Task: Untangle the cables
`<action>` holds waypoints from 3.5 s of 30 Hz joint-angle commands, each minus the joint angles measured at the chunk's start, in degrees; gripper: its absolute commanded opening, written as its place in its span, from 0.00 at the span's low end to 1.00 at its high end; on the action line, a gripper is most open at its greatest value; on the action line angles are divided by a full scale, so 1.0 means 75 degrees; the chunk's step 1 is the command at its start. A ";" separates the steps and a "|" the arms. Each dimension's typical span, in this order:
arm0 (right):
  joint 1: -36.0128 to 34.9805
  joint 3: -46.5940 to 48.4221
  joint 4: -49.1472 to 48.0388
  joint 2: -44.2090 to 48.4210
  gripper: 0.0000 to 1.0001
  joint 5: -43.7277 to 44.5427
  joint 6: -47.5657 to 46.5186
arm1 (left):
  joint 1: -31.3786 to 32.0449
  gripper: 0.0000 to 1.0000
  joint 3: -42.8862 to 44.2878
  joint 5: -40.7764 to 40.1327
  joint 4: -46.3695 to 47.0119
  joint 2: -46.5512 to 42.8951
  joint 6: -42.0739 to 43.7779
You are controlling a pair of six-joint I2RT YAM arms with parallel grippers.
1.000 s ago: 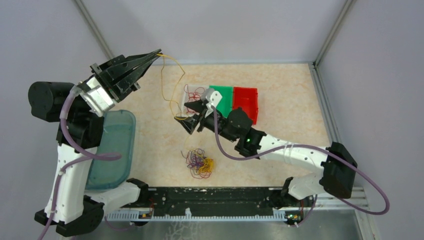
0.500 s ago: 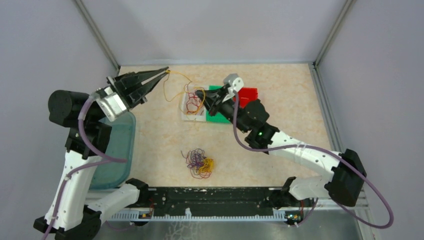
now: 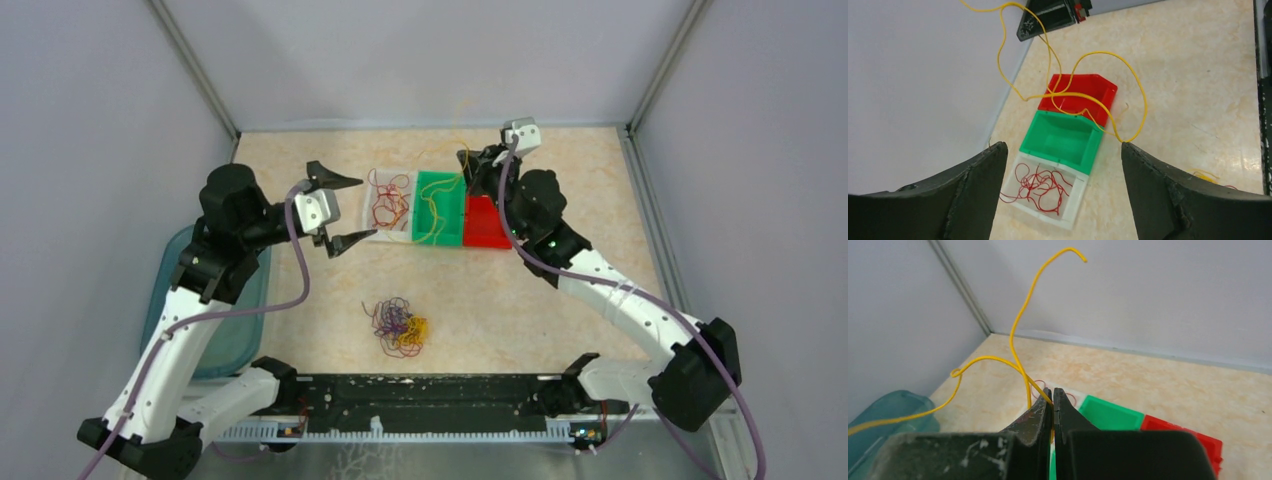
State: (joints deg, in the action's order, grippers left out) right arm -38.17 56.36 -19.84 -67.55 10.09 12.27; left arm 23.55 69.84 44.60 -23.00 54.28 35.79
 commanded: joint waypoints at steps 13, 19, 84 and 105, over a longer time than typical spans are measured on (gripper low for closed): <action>0.1058 0.0914 -0.0487 -0.1540 0.00 0.0751 -0.0334 | 0.0046 1.00 -0.0383 -0.1247 -0.1907 -0.0367 0.0634; 0.1105 0.1503 -0.0508 -0.1941 0.00 0.0872 -0.0428 | 0.0038 1.00 -0.0344 -0.1247 -0.1685 -0.0501 0.0489; 0.1879 0.5763 -0.0245 -0.2780 0.00 -0.0648 0.2657 | 0.0047 1.00 -0.0336 -0.1162 -0.1274 -0.0765 0.0079; 0.1662 0.5086 -0.0553 -0.3691 0.00 -0.0925 0.2196 | 0.0045 1.00 -0.0383 -0.1177 -0.1187 -0.0817 0.0002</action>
State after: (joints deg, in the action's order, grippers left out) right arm -24.73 94.80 -21.12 -93.12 4.51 30.65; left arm 23.55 66.78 35.35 -33.43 48.77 36.86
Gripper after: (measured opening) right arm 0.011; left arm 0.998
